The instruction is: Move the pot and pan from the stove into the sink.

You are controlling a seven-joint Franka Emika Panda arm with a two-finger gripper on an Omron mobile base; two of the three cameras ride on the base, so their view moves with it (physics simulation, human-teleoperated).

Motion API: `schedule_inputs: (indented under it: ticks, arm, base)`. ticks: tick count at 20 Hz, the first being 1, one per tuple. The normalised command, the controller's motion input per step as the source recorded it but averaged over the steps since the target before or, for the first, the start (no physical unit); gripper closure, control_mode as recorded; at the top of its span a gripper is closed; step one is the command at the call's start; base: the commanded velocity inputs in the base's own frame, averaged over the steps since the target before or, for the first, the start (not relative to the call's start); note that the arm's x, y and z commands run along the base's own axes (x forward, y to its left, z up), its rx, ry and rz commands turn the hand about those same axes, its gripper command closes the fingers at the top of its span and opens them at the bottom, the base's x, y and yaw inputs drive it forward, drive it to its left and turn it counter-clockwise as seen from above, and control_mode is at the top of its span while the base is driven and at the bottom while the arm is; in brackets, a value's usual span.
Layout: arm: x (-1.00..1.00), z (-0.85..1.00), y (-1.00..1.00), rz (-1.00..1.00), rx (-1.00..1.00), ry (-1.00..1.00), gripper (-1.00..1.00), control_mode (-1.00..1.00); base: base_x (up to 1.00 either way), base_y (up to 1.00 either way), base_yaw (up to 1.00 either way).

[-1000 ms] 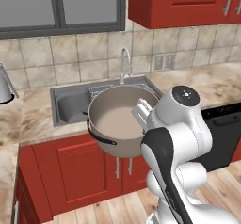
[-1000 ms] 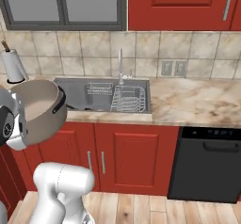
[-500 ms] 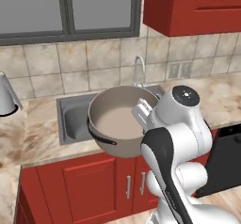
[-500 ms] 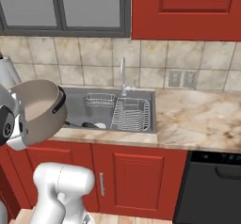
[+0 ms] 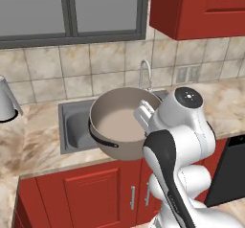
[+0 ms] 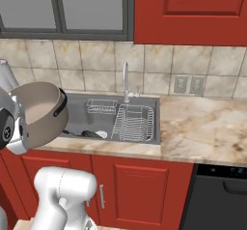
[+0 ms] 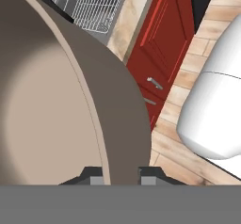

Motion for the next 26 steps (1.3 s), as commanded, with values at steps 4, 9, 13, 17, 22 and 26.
schedule_inputs:
  ticks: [4, 9, 13, 17, 22, 26]
  arm:
    - [0.00, 0.00, 0.00, 0.00, 0.00, 0.00, 1.00, 1.00]
    - [0.00, 0.00, 0.00, 0.00, 0.00, 0.00, 1.00, 1.00]
    - [0.00, 0.00, 0.00, 0.00, 0.00, 0.00, 1.00, 1.00]
    - [0.00, 0.00, 0.00, 0.00, 0.00, 0.00, 1.00, 1.00]
    - [0.00, 0.00, 0.00, 0.00, 0.00, 0.00, 1.00, 1.00]
    - [0.28, 0.00, 0.03, 0.00, 0.00, 0.00, 1.00, -1.00]
  base:
    - [0.07, -0.11, 0.02]
    - [0.17, -0.40, 0.00]
    - [0.01, -0.20, 0.00]
    - [0.30, 0.02, 0.00]
    - [0.06, 0.01, 0.00]
    - [0.00, 0.00, 0.00]
